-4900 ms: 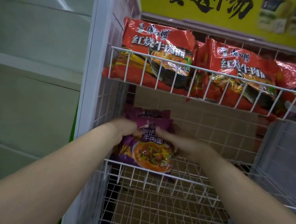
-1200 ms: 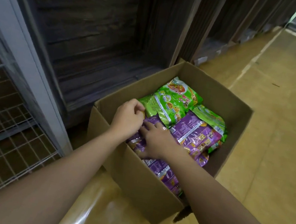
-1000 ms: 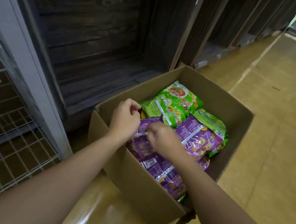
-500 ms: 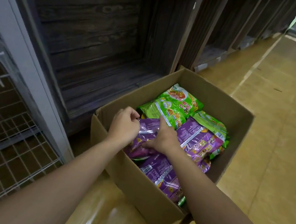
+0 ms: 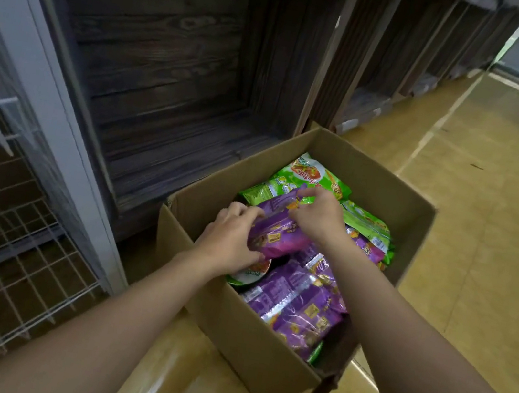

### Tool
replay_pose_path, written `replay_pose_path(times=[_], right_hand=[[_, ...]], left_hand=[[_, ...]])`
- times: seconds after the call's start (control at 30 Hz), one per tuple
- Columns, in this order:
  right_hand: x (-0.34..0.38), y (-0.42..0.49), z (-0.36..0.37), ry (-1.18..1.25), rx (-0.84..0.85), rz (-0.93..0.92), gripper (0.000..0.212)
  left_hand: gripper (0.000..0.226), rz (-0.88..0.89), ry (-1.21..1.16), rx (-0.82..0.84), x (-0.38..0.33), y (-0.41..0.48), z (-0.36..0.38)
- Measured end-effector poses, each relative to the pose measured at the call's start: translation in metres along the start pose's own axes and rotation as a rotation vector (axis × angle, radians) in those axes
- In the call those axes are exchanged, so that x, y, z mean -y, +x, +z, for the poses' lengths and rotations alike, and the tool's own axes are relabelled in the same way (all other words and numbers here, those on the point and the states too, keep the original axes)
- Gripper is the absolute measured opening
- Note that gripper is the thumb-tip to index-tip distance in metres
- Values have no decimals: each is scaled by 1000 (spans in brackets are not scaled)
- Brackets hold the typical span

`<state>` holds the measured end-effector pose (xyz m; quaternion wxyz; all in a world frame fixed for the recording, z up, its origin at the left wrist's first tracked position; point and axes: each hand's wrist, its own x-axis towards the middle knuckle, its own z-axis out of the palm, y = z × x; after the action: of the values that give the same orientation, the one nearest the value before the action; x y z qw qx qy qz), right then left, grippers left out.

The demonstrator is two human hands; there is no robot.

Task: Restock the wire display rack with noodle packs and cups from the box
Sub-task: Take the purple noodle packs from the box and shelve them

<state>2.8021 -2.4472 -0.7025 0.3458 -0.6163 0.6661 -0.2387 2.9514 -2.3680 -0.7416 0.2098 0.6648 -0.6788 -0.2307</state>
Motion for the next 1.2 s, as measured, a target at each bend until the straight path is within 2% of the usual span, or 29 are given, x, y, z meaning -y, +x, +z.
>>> replay_pose_path(times=[0.13,0.17,0.23,0.33,0.37,0.47,0.53,0.6,0.67,0.8,0.93,1.03,1.13,1.2], right_hand=[[20,-11,-11,499,96,198,17],[24,-15,-14,602,118,236,15],[25,-20,-16,727,164,270,14],[16,-24,-18,867,226,183,13],[10,-25,-17,809,228,121,16],[-7,-30,-12,389,147,-62,35],[-16,-35,-9,344,155,-79,47],[-22,-39,-8,415,198,5,57],[-27,-41,-9,451,220,107,63],[-32,-52,-14,361,278,143,63],[-30,-52,-14,667,208,268,57],[-24,-54,-4,875,143,383,47],[-24,-59,8,736,256,280,47],[-29,-64,8,407,377,90,43]], left_hand=[[98,33,41,-18,-7,1,3],[95,38,22,-37,-8,2,4],[76,70,-37,-95,-10,2,4],[48,28,-310,-211,-11,3,-4],[45,-46,-451,-240,-12,4,-8],[36,-261,-949,-238,-17,7,-18],[33,-347,-1183,-199,-19,9,-19],[31,-409,-1296,-152,-21,8,-18],[31,-448,-1345,-124,-22,6,-16],[38,-492,-1441,-69,-20,4,-13],[43,-442,-1583,63,-21,2,-15],[47,-338,-1645,30,-25,0,-16],[43,-346,-1351,-4,-26,1,-8],[26,-430,-1332,-135,-24,4,-6]])
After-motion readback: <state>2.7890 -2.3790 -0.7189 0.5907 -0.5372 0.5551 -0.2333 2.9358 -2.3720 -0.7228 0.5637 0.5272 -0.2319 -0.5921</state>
